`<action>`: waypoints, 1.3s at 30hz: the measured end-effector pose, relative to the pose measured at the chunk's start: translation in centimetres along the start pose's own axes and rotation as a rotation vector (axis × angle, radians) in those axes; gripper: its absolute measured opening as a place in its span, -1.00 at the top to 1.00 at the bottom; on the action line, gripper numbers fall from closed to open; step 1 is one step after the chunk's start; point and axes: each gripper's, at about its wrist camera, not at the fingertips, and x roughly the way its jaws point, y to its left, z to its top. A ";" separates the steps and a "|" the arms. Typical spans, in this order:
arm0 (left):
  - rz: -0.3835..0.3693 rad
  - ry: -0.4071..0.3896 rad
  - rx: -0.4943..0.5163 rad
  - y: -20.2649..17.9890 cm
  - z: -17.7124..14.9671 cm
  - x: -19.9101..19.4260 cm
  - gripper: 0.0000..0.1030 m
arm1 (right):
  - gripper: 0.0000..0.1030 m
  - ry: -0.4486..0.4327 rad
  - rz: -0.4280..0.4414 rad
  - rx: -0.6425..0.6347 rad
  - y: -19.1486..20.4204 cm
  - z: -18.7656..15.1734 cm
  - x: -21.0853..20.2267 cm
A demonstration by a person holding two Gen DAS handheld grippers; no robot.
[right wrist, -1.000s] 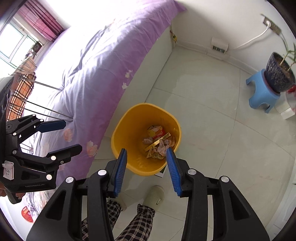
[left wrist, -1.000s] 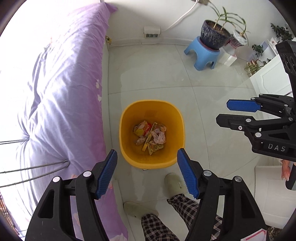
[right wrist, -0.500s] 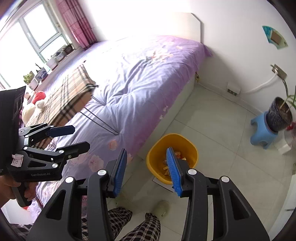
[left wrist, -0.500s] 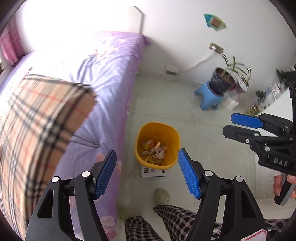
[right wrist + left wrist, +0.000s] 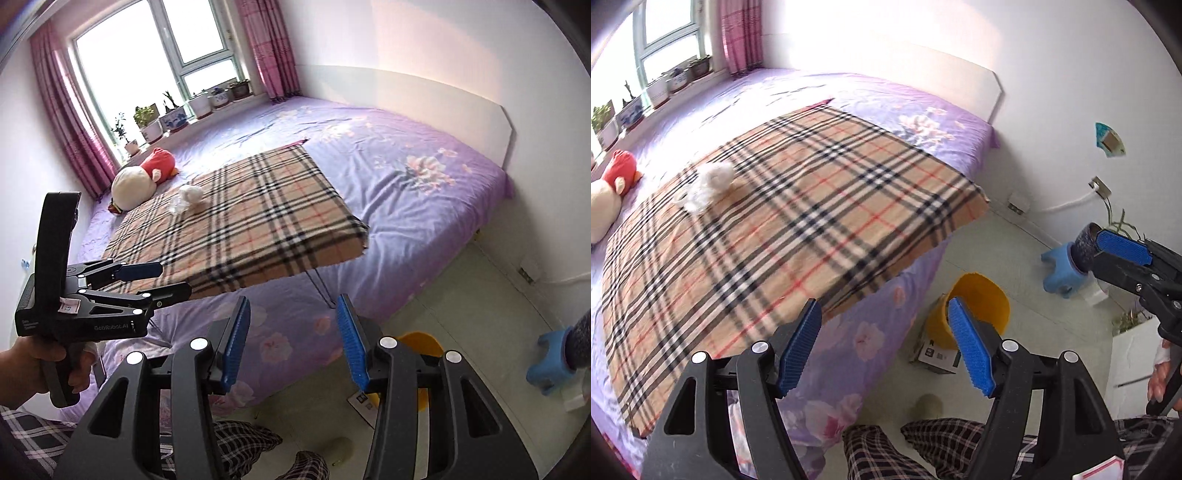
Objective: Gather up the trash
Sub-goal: 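Move both tools back toward the plaid cloth on the bed, then grasp the clear plastic bag with the right tool while the left tool grasps the white round lid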
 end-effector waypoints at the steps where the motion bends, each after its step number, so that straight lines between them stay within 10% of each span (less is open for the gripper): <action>1: 0.012 -0.005 -0.026 1.1 -0.3 -0.4 -0.38 | 0.04 0.000 0.013 -0.017 0.8 0.4 0.2; 15: 0.132 -0.047 -0.255 14.4 -1.2 -2.5 -0.43 | 0.02 0.023 0.119 -0.190 9.9 5.8 7.2; 39: 0.238 0.005 -0.266 28.9 5.2 4.6 -0.50 | -0.11 0.144 0.128 -0.201 19.3 14.5 25.8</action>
